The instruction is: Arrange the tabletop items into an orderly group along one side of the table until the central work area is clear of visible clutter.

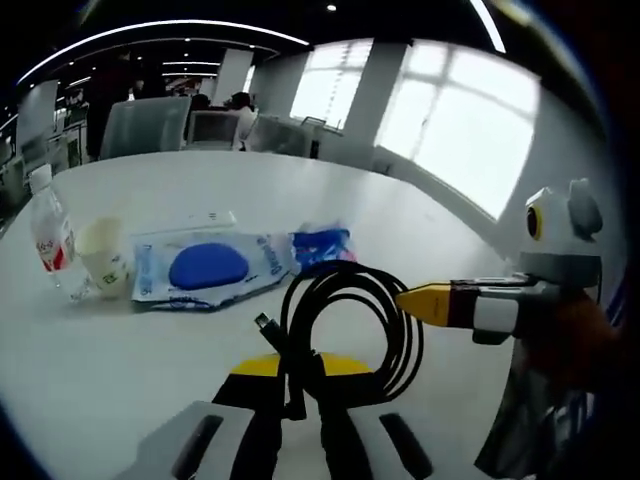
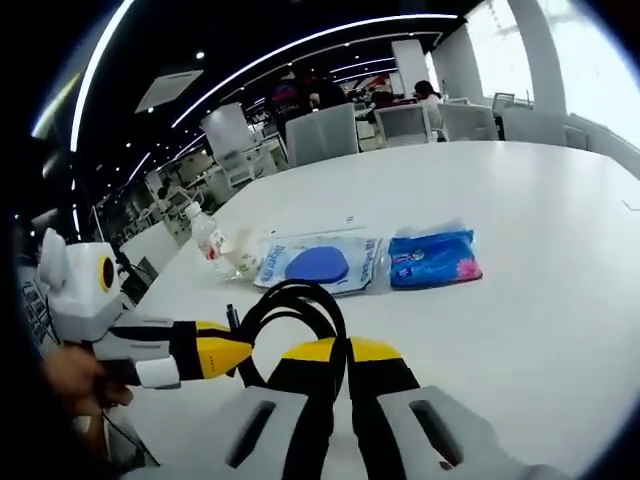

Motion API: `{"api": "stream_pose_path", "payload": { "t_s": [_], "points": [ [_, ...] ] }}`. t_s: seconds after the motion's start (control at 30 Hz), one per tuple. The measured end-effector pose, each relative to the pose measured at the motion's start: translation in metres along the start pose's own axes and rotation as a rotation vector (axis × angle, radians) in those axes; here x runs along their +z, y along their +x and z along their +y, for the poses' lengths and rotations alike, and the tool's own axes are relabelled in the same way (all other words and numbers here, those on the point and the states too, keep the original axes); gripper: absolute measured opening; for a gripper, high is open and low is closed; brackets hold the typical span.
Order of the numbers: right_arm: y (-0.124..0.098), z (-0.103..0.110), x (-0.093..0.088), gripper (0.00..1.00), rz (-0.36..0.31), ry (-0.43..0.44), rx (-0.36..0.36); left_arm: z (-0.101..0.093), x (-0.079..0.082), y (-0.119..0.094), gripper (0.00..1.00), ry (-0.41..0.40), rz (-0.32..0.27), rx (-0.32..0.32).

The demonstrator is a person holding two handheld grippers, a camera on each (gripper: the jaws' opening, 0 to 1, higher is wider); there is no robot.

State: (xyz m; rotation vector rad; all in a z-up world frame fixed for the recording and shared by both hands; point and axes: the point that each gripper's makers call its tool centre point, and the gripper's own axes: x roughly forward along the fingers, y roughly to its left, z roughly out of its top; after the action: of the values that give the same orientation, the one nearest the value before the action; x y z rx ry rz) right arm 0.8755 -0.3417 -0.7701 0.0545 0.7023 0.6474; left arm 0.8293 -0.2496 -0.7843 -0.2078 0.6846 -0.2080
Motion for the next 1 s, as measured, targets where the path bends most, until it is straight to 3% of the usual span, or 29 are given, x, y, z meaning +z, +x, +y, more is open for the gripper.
{"api": "stream_pose_path", "payload": {
  "t_s": [0.4,1.0],
  "points": [
    [0.021,-0.029,0.013,0.00,0.030,0.016,-0.014,-0.002,0.022,0.033,0.08,-0.031,0.037,-0.039],
    [0.051,-0.059,-0.006,0.00,0.096,-0.019,-0.058,0.000,0.009,0.077,0.09,-0.049,0.131,-0.072]
  ]
}}
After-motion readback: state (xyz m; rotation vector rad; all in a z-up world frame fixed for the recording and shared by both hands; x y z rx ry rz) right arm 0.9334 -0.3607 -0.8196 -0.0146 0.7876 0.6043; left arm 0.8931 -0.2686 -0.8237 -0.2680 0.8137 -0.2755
